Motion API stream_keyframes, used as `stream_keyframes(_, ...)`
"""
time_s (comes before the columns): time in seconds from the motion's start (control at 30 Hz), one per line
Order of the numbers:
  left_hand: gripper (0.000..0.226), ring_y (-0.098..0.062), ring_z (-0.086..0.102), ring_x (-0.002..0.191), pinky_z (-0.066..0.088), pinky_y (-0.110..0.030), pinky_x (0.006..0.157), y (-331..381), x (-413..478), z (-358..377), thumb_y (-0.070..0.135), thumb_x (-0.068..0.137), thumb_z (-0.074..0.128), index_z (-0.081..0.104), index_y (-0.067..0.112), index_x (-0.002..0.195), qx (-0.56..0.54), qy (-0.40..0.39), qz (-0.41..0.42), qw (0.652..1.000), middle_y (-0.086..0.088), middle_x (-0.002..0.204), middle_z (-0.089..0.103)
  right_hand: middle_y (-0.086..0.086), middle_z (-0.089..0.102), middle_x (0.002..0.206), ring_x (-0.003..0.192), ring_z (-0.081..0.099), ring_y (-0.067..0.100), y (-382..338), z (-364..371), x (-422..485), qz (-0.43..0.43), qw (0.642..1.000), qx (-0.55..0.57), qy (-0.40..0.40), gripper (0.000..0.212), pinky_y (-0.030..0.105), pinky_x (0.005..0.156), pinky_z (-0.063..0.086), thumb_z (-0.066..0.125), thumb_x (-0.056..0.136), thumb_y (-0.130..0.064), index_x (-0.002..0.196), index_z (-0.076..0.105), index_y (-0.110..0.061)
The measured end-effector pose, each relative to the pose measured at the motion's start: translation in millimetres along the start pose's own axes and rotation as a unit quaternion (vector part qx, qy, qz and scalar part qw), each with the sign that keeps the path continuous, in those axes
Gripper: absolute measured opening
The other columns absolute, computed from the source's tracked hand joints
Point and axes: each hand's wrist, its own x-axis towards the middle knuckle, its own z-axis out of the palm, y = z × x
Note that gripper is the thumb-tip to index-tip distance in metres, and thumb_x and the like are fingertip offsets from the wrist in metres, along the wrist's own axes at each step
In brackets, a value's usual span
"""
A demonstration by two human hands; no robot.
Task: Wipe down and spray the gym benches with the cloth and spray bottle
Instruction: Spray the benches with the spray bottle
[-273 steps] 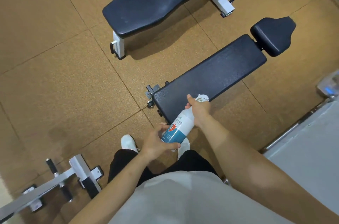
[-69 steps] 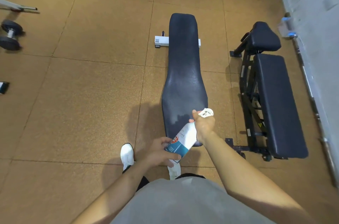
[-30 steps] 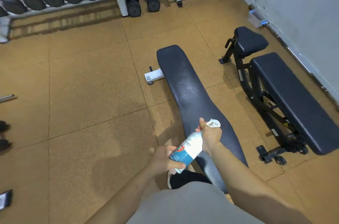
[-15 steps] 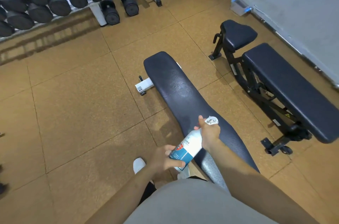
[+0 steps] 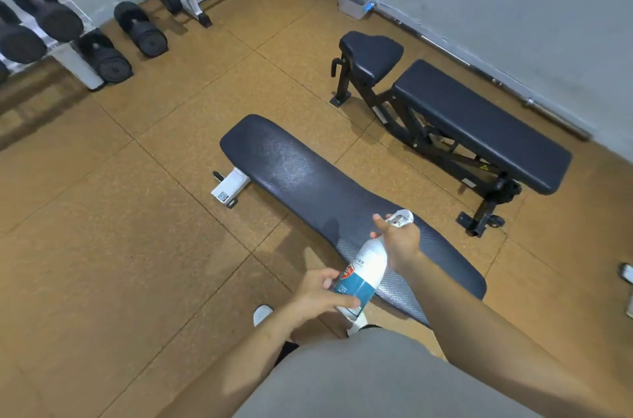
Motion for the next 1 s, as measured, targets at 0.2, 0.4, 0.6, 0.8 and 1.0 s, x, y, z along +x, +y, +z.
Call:
stream_keyframes(0.2, 0.070, -0.022, 0.077, 0.098, 0.065, -0.051, 0.077, -12, -5, -50, 0.027, 0.047, 0.097, 0.074, 0.011, 0.112, -0.012, -0.026, 0.001, 1.000, -0.004, 0.108, 0.079, 0.009, 0.064, 0.050, 0.046, 0.061, 0.023, 18, 34, -14, 0.001, 0.997, 0.000, 0.080, 0.034, 0.039, 0.063, 0.057, 0.080, 0.087, -0.024, 0.072, 0.061, -0.001)
stream_keyframes(0.4, 0.057, -0.024, 0.078, 0.093, 0.064, -0.056, 0.076, -20, -8, -88, 0.009, 0.063, 0.096, 0.072, 0.012, 0.114, -0.007, -0.035, -0.011, 0.999, -0.005, 0.109, 0.079, 0.009, 0.068, 0.079, 0.050, 0.067, 0.019, 24, 65, -26, -0.012, 0.998, 0.030, 0.045, 0.027, 0.037, 0.059, 0.057, 0.084, 0.084, -0.018, 0.096, 0.062, -0.010)
stream_keyframes(0.6, 0.061, 0.008, 0.063, 0.088, 0.050, -0.002, 0.064, -19, -15, -113, 0.008, 0.069, 0.094, 0.066, 0.019, 0.121, -0.002, 0.016, 0.010, 1.000, 0.018, 0.108, 0.066, 0.010, 0.065, 0.055, 0.046, 0.063, 0.018, 16, 105, -38, -0.046, 0.999, 0.007, 0.029, 0.026, 0.032, 0.055, 0.053, 0.083, 0.085, -0.021, 0.083, 0.060, -0.008)
stream_keyframes(0.8, 0.069, -0.005, 0.076, 0.089, 0.063, -0.028, 0.071, -29, -12, -135, 0.015, 0.060, 0.099, 0.070, 0.012, 0.122, -0.031, 0.060, 0.009, 0.998, 0.005, 0.104, 0.078, 0.011, 0.065, 0.079, 0.051, 0.060, 0.022, -6, 142, -56, -0.130, 0.987, 0.002, -0.090, 0.022, 0.032, 0.055, 0.055, 0.081, 0.085, -0.006, 0.092, 0.060, -0.009)
stream_keyframes(1.0, 0.064, -0.005, 0.075, 0.096, 0.061, -0.023, 0.077, -33, -16, -139, 0.020, 0.061, 0.098, 0.070, 0.023, 0.119, -0.038, 0.084, 0.035, 0.995, 0.008, 0.108, 0.077, 0.009, 0.063, 0.062, 0.045, 0.062, 0.018, -7, 166, -58, -0.145, 0.984, -0.087, -0.060, 0.026, 0.031, 0.056, 0.053, 0.083, 0.085, -0.021, 0.082, 0.059, -0.010)
